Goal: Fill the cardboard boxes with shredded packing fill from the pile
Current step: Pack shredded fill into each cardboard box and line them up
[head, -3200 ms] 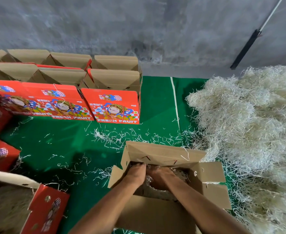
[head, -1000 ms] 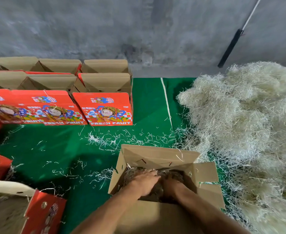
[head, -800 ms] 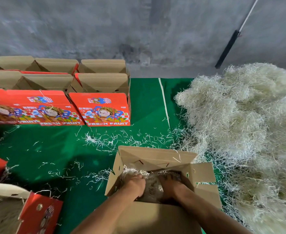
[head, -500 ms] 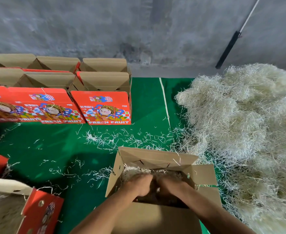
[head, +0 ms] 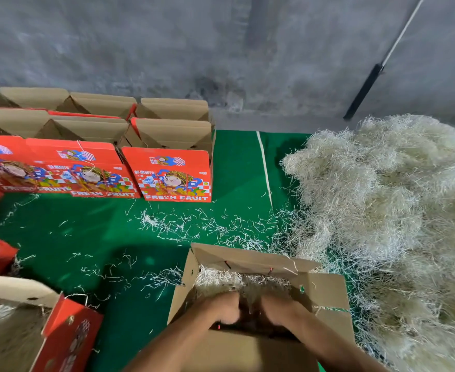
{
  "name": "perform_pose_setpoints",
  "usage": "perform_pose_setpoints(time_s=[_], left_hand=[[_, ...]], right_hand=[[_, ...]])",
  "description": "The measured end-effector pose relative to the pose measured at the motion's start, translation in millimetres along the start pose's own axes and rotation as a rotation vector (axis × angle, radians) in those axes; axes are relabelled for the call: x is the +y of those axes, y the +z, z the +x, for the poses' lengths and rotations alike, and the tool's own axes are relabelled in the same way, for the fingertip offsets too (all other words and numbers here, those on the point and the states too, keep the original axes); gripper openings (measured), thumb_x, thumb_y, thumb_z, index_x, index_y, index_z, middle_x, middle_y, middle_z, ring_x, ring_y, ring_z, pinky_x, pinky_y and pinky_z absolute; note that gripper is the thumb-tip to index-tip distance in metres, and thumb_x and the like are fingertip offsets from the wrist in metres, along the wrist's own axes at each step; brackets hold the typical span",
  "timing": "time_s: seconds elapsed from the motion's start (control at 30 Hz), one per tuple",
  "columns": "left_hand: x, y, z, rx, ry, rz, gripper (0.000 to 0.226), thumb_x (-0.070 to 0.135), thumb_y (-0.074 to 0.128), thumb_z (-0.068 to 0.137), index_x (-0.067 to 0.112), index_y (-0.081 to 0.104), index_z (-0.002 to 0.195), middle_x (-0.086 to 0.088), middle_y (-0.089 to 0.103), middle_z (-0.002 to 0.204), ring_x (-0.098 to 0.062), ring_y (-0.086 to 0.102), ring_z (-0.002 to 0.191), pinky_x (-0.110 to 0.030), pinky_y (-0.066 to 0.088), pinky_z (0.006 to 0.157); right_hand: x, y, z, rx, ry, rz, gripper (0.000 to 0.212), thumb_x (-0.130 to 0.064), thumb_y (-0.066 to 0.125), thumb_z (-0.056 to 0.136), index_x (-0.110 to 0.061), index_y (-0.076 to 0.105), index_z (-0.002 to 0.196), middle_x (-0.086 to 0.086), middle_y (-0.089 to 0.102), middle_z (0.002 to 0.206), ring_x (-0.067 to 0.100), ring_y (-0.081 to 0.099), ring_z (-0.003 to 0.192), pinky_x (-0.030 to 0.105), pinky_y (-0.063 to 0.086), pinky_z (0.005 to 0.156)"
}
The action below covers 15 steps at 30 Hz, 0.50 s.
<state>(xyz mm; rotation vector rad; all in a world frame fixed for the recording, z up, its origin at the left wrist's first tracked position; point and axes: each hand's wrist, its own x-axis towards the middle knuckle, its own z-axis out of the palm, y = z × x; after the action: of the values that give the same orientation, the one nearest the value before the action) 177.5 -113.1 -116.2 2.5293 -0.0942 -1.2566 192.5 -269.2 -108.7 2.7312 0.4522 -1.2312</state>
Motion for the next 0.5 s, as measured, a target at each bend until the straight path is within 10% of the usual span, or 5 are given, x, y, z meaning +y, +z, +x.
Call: perform_pose_setpoints(time_s=[0.13, 0.3, 0.5], left_hand=[[-2, 6, -1, -0.062, -0.039, 0.081, 0.029, 0.001, 0.048, 0.093, 0.005, 0.054, 0.121, -0.010, 0.061, 0.110, -0.027, 0.060, 0.101, -0.036, 0.050, 0.085], [-15, 9, 3, 0.334, -0.007, -0.012, 0.030, 0.013, 0.062, 0.093, 0.013, 0.058, 0.122, -0.005, 0.058, 0.120, -0.018, 0.057, 0.107, -0.029, 0.045, 0.096], [-23, 9, 5, 0.196, -0.183, 0.255, 0.049, 0.017, 0.057, 0.091, 0.007, 0.049, 0.139, -0.017, 0.048, 0.139, -0.031, 0.045, 0.128, -0.042, 0.035, 0.113]], right_hand=[[6, 8, -5, -0.174, 0.002, 0.026, 0.045, -0.030, 0.061, 0.093, -0.008, 0.061, 0.132, 0.016, 0.060, 0.135, 0.032, 0.059, 0.120, 0.036, 0.047, 0.102], [10, -6, -9, 0.021, 0.019, 0.233, 0.031, -0.011, 0.048, 0.093, -0.006, 0.060, 0.121, 0.013, 0.064, 0.123, 0.027, 0.062, 0.109, 0.027, 0.045, 0.077], [-5, 1, -1, 0.099, -0.024, 0.434, 0.047, -0.001, 0.038, 0.102, -0.016, 0.043, 0.146, 0.015, 0.056, 0.139, 0.026, 0.056, 0.126, 0.031, 0.042, 0.105]])
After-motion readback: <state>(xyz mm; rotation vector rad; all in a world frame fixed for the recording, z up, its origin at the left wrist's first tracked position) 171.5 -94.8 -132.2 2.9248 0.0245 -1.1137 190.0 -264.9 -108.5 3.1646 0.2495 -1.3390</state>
